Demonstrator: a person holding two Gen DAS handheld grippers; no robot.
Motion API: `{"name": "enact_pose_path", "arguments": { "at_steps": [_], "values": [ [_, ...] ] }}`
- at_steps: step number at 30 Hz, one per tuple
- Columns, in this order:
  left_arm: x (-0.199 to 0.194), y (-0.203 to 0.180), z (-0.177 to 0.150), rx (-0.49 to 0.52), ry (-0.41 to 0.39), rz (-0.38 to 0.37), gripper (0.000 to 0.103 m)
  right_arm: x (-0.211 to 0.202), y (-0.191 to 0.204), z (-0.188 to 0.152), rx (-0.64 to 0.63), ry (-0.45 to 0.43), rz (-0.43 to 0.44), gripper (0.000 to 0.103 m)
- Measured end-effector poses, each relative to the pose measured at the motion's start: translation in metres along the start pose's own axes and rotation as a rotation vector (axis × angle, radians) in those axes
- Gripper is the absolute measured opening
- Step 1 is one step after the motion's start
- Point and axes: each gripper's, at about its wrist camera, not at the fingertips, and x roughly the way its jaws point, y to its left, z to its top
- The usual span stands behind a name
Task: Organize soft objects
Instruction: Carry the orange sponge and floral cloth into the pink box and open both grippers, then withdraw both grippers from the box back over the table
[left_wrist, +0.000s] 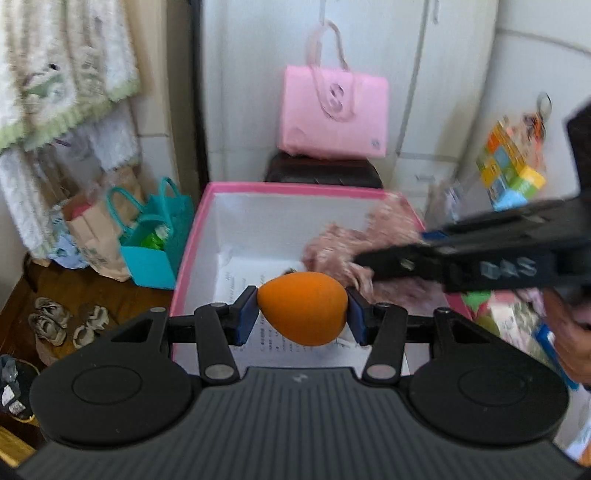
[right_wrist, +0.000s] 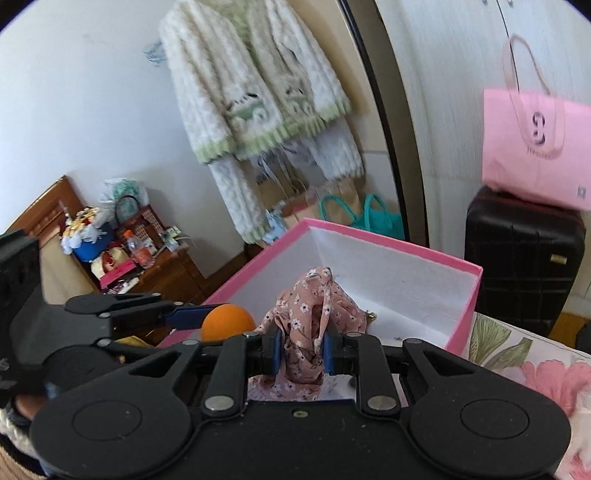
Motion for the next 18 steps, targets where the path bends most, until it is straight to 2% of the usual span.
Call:
{"name": "enact_pose_path", "arguments": {
  "at_steps": [6, 9, 10, 11, 12, 16, 18],
  "values": [
    [0.021, 0.001, 0.008, 0.036, 0.053, 0.024, 0.050, 0.028, -0.011, 0.008, 0.025, 0.037, 0.014, 0.026],
    [0.031, 0.004, 0.010, 0.013, 0.048, 0.032, 0.053, 0.038, -0.016, 0.012, 0.040, 0.032, 0.023, 0.035],
    [0.033, 0.004, 0.010, 0.014, 0.040, 0.041, 0.057, 0.041, -0.017, 0.012, 0.045, 0.037, 0.015, 0.040],
    [0.034, 0.004, 0.009, 0.014, 0.031, 0.049, 0.062, 0.042, -0.018, 0.013, 0.052, 0.042, 0.004, 0.052],
    [0.033, 0.003, 0.010, 0.016, 0.022, 0.054, 0.064, 0.041, -0.019, 0.013, 0.057, 0.040, -0.007, 0.058],
    [0.021, -0.001, 0.008, 0.045, 0.016, 0.031, 0.075, 0.018, -0.019, 0.007, 0.049, -0.005, 0.007, 0.061],
    [0.007, -0.001, 0.004, 0.049, -0.002, 0.025, 0.075, 0.001, -0.019, 0.004, 0.039, -0.020, 0.006, 0.062]
  ]
}}
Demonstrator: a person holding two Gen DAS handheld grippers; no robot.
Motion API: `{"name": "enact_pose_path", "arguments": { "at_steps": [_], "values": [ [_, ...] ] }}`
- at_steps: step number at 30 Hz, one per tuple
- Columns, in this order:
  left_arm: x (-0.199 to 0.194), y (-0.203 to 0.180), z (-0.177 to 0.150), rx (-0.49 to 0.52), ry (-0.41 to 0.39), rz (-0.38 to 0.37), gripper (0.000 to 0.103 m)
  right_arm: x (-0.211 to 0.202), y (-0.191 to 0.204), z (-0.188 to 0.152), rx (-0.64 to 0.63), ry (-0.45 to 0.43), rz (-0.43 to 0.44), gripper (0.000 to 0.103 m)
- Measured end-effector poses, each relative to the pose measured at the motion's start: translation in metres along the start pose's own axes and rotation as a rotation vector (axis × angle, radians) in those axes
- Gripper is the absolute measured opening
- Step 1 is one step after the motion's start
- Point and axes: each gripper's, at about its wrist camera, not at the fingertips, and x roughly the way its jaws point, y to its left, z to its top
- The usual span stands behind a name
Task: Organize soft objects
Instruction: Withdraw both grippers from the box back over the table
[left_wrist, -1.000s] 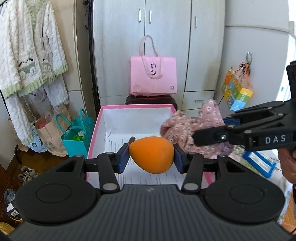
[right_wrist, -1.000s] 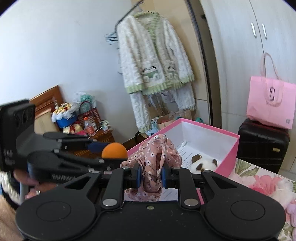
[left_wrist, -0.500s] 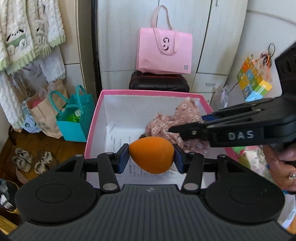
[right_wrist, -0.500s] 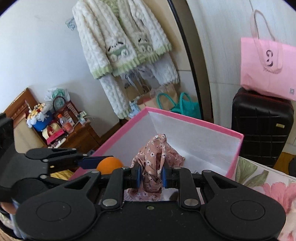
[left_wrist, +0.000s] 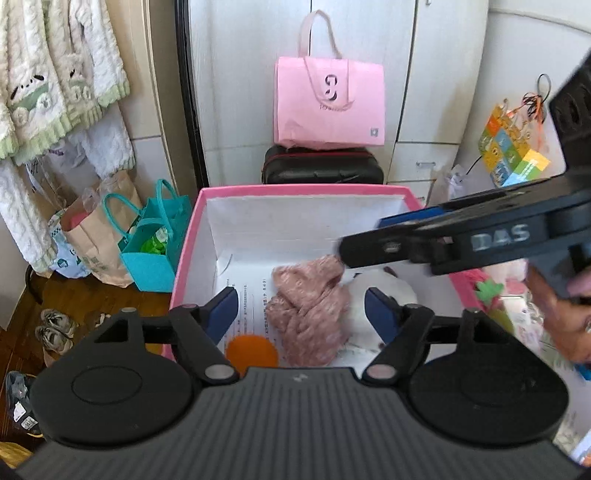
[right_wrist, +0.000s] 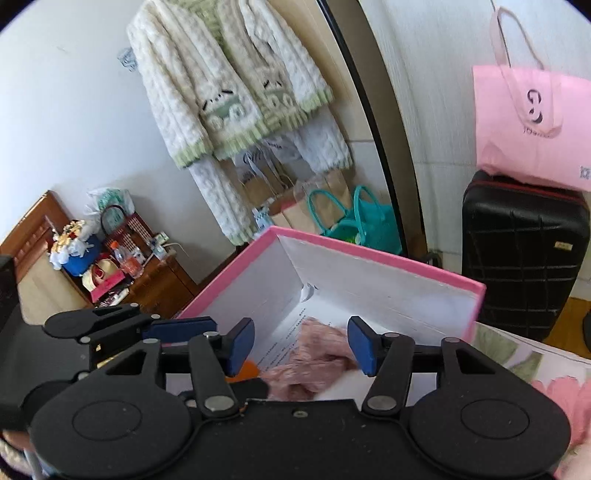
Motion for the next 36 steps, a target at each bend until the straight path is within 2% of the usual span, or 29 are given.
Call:
{"name": "enact_pose_path", "arguments": {
  "at_steps": [3, 8, 13, 17, 25, 31, 36],
  "values": [
    [-0.022, 0.000, -0.008, 0.007, -0.026, -0.009, 0.077, -0.029, 0.008, -0.012, -0.046, -0.011, 0.000, 0.064],
    [-0.059, -0.012, -0.022, 0.062, -0.038, -0.001, 0.078, -0.074, 0.031, -0.040, -0.169, -0.016, -0.063, 0.064],
    [-0.095, -0.029, -0.029, 0.100, -0.048, -0.019, 0.078, -0.116, 0.049, -0.060, -0.232, -0.038, -0.093, 0.064],
    [-0.126, -0.046, -0.036, 0.127, -0.073, -0.049, 0.081, -0.146, 0.058, -0.075, -0.232, -0.040, -0.085, 0.064],
    [-0.167, -0.078, -0.053, 0.154, -0.056, -0.145, 0.082, -0.200, 0.071, -0.120, -0.250, -0.077, -0.122, 0.065],
    [-0.186, -0.109, -0.066, 0.216, -0.074, -0.173, 0.085, -0.238, 0.072, -0.149, -0.266, -0.106, -0.159, 0.067],
    [-0.185, -0.137, -0.078, 0.282, -0.059, -0.215, 0.085, -0.261, 0.065, -0.172, -0.266, -0.120, -0.198, 0.070]
  ]
}}
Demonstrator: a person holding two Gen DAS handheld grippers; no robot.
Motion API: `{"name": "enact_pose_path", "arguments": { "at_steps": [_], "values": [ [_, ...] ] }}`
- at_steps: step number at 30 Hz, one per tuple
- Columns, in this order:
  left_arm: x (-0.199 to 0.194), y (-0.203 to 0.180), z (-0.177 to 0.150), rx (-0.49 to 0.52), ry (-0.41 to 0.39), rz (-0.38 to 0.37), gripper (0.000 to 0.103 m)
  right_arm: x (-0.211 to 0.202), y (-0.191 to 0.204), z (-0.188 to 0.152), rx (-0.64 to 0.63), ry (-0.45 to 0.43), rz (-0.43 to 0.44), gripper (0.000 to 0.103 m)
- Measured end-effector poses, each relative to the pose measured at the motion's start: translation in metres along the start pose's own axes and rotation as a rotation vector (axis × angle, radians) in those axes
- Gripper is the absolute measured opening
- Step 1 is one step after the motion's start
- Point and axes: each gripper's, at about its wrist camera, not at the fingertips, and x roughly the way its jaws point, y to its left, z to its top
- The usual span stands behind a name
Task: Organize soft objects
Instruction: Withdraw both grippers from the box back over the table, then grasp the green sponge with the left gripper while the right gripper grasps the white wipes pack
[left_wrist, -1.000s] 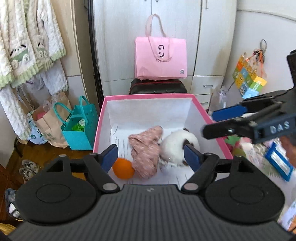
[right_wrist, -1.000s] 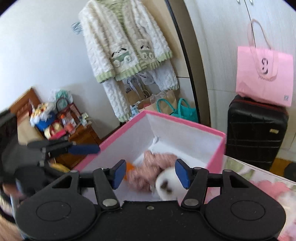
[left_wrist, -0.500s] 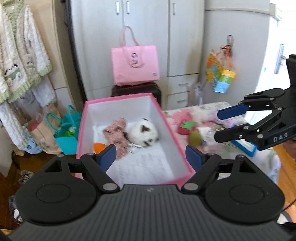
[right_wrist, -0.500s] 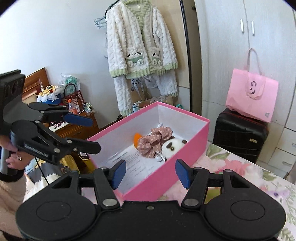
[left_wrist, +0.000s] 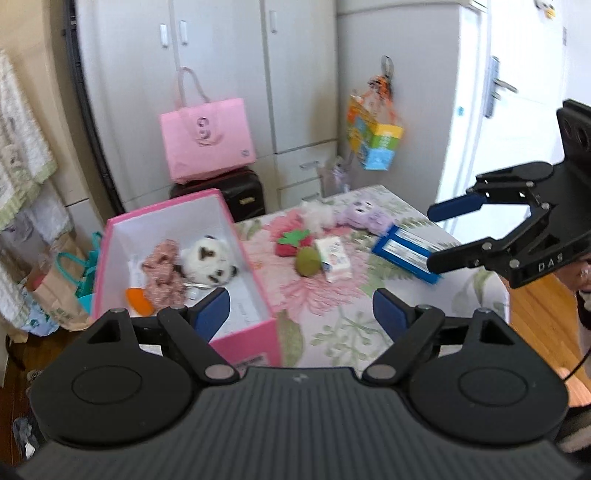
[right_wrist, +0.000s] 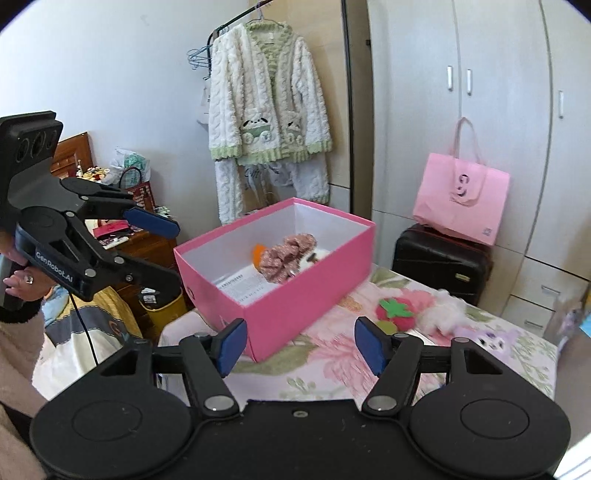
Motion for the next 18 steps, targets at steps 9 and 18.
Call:
{"name": "enact_pose_path", "arguments": {
  "at_steps": [9, 18],
  "values": [
    [0.029, -0.031, 0.000, 0.045, 0.047, -0.088, 0.085, -0.013, -0.016, -0.039, 0.011, 0.026, -0.044, 0.072],
    [0.064, -0.045, 0.000, 0.068, -0.013, -0.125, 0.084, 0.006, -0.033, -0.061, -0.022, 0.046, -0.038, 0.076]
  ]
}}
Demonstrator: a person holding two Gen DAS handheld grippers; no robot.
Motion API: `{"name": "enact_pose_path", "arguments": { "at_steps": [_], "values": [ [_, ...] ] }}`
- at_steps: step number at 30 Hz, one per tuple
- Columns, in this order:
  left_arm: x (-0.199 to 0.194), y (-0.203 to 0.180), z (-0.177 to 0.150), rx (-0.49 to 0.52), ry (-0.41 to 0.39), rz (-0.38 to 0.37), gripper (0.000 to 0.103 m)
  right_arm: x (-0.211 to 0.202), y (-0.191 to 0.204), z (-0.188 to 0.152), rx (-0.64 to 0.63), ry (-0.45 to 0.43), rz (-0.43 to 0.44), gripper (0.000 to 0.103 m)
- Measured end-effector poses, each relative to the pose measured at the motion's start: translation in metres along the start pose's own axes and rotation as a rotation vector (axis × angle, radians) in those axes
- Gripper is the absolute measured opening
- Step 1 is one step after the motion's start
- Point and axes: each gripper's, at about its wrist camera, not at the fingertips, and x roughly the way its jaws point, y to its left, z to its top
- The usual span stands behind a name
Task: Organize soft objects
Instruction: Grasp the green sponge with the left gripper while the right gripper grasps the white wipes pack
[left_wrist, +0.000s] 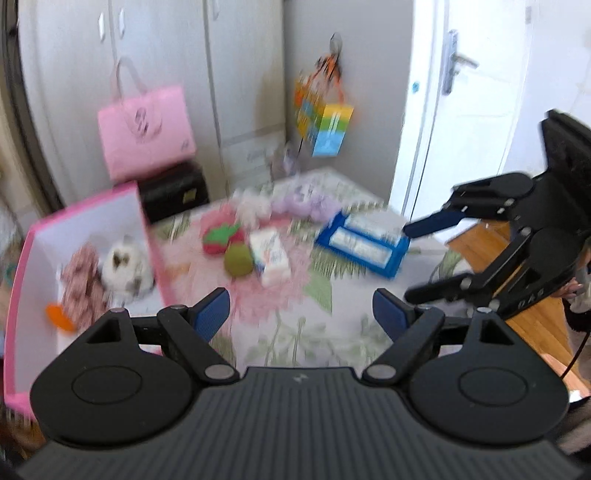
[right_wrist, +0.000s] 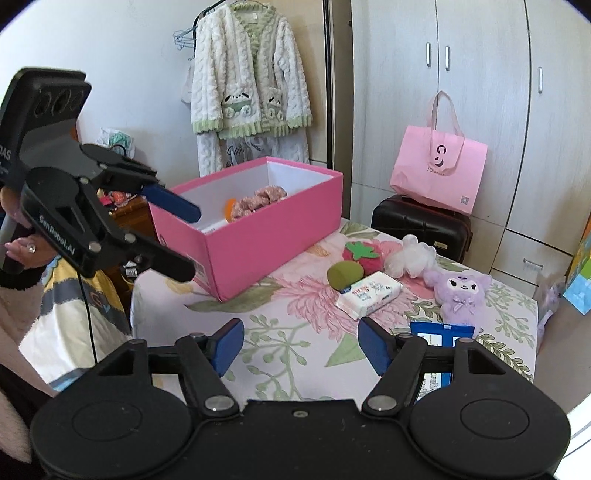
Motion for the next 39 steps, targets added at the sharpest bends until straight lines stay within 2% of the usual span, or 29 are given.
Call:
{"name": "enact_pose_path", "arguments": {
  "at_steps": [5, 10, 17, 20, 22, 25, 29, 32, 35, 39],
  "values": [
    [0.023, -0.005, 0.002, 0.034, -0.037, 0.063, 0.084, 0.017, -0.015, -0.007, -0.013, 0.001, 0.017, 0.077],
    [0.052, 0.000, 0.004, 0.018, -0.014, 0.085, 0.084, 0.040, -0.029, -0.012, -0.035, -0.002, 0.035, 0.081],
    [0.111, 0.020, 0.013, -0.122, 0.041, 0.072, 0.082, 0.082, -0.056, -0.012, -0.089, 0.029, 0.084, 0.082],
    [0.134, 0.029, 0.016, -0.162, 0.047, 0.137, 0.082, 0.101, -0.070, -0.007, -0.132, 0.044, 0.074, 0.083],
    [0.150, 0.035, 0.019, -0.170, 0.078, 0.174, 0.082, 0.111, -0.078, -0.004, -0.174, 0.029, 0.067, 0.083],
    [0.169, 0.046, 0.023, -0.211, 0.095, 0.191, 0.081, 0.126, -0.095, 0.004, -0.170, 0.029, 0.139, 0.088],
    [0.186, 0.064, 0.023, -0.297, 0.112, 0.178, 0.074, 0.147, -0.100, 0.010, -0.243, 0.041, 0.158, 0.089],
    [0.197, 0.075, 0.019, -0.372, 0.135, 0.140, 0.073, 0.161, -0.099, 0.011, -0.296, 0.054, 0.171, 0.091],
    [0.200, 0.075, 0.015, -0.399, 0.109, 0.168, 0.072, 0.175, -0.096, 0.010, -0.344, 0.066, 0.167, 0.091],
    [0.204, 0.080, 0.007, -0.463, 0.103, 0.157, 0.057, 0.187, -0.100, 0.013, -0.327, 0.094, 0.171, 0.092]
  ]
}}
